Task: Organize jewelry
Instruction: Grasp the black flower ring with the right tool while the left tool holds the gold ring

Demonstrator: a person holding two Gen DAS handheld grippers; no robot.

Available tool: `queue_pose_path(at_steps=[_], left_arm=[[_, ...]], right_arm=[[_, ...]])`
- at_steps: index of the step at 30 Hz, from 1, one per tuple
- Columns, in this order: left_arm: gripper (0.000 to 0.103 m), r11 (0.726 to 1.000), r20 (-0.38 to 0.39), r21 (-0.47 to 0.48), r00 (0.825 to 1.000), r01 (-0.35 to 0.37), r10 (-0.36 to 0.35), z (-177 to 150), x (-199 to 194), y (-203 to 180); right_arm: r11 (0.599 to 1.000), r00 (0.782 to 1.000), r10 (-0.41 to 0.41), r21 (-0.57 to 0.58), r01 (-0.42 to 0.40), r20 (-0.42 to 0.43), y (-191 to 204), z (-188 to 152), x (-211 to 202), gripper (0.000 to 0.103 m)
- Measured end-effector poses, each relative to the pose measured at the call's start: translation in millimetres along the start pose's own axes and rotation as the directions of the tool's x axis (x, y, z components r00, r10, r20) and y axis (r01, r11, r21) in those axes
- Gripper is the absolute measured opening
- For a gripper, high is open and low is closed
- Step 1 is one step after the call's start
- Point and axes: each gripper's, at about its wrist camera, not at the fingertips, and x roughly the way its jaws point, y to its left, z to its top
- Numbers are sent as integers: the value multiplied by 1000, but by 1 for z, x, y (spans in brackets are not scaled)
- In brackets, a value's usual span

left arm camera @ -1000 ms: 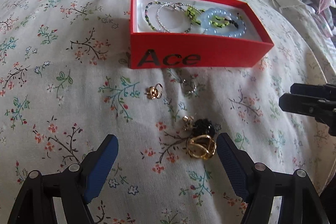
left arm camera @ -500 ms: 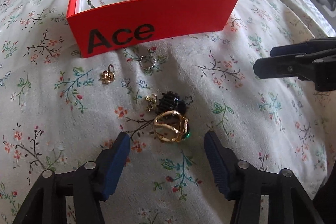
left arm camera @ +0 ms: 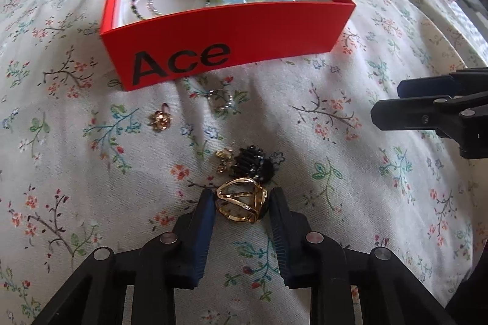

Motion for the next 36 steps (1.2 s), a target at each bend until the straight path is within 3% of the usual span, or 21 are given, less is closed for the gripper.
queue_pose_path(at_steps=[10, 21, 25, 36], left_arm=[[30, 988, -19, -148, 999, -43, 41, -5, -17, 38], [30, 975, -11, -208, 997, -73, 72, -14, -29, 63], [30, 974, -10, -214, 997, -76, 76, -18, -32, 68], [30, 967, -8, -241, 997, -82, 83, -22, -36, 77]], right_arm=[[998, 1000, 17, -52, -18, -22, 34, 8, 11, 65], [991, 996, 66, -108, -73, -63, 82, 16, 32, 63], [986, 994, 85, -138, -94, -69, 98, 20, 38, 47], [987, 993, 62, -139, -76, -102, 109, 24, 63, 25]])
